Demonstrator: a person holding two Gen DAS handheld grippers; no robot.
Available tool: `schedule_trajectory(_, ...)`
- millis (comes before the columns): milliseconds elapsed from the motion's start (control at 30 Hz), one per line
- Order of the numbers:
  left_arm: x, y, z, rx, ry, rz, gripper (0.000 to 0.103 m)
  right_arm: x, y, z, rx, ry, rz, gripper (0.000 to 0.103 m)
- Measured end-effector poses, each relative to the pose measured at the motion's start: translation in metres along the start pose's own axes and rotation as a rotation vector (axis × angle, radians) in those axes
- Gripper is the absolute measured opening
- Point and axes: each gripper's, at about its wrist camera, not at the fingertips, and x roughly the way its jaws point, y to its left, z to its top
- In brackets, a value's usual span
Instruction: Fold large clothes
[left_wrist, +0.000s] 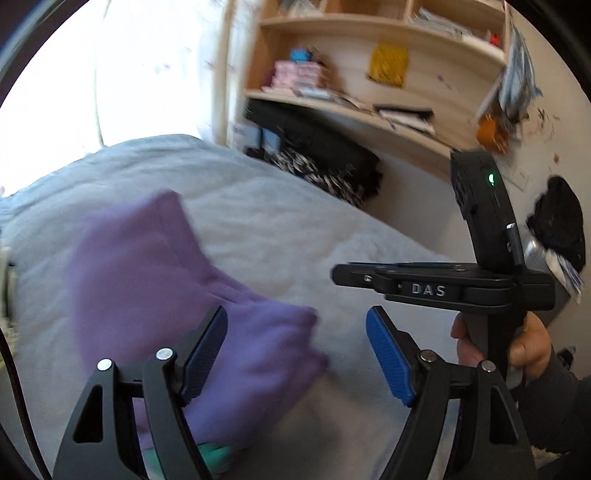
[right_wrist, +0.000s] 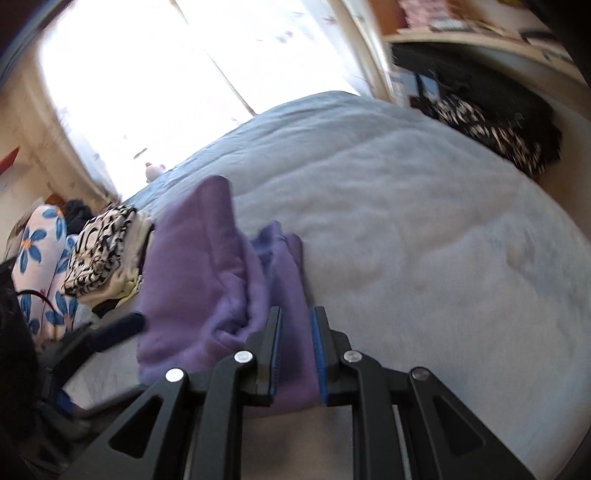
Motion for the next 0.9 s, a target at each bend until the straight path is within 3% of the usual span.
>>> schedule_trajectory(67, -0.014, 0.022, 0.002, -0.047, -0.007, 0.044, 0.079, -0.001, 0.012, 0.007, -0.037, -0.007, 0.026, 0.047)
schedule_trajectory(100, -0.019, 0.039, 0.002, -0.085, 0.005, 0.075, 0.079, 0.000, 0.017, 0.010, -0.050, -0.005, 0.042, 0.049)
schedule_trajectory(200, -0.024, 0.089, -0.006, -0.194, 0.055, 0.193, 0.079, 0.013, 0.027, 0.021, -0.066, 0.059, 0.096, 0.051)
schedule_trajectory(333, -0.015, 0.153, -0.024, -0.336, 0.150, 0.272, 0.079, 0.043, 0.025, 0.027, -0.031, 0.185, 0.157, 0.051)
schedule_trajectory(467, 0.005, 0.188, -0.034, -0.404, 0.218, 0.263, 0.079, 0.077, 0.017, 0.025, 0.002, 0.308, 0.195, 0.050)
schedule_trajectory(633, 0.039, 0.209, -0.039, -0.443, 0.301, 0.177, 0.079, 0.117, 0.012, 0.019, 0.022, 0.450, 0.245, 0.050)
schedule_trajectory(700, 0.044, 0.211, -0.038, -0.440, 0.315, 0.133, 0.079, 0.133, 0.011, 0.014, 0.028, 0.502, 0.271, 0.046)
schedule_trajectory(733, 0.045, 0.212, -0.038, -0.437, 0.320, 0.125, 0.079, 0.139, 0.012, 0.013, 0.020, 0.519, 0.266, 0.038)
schedule_trajectory(767, 0.048, 0.214, -0.038, -0.434, 0.327, 0.122, 0.079, 0.143, 0.014, 0.011, 0.001, 0.516, 0.238, 0.019)
schedule_trajectory(900, 0.055, 0.211, -0.034, -0.425, 0.342, 0.114, 0.075, 0.130, 0.014, 0.009, -0.052, 0.430, 0.195, 0.015)
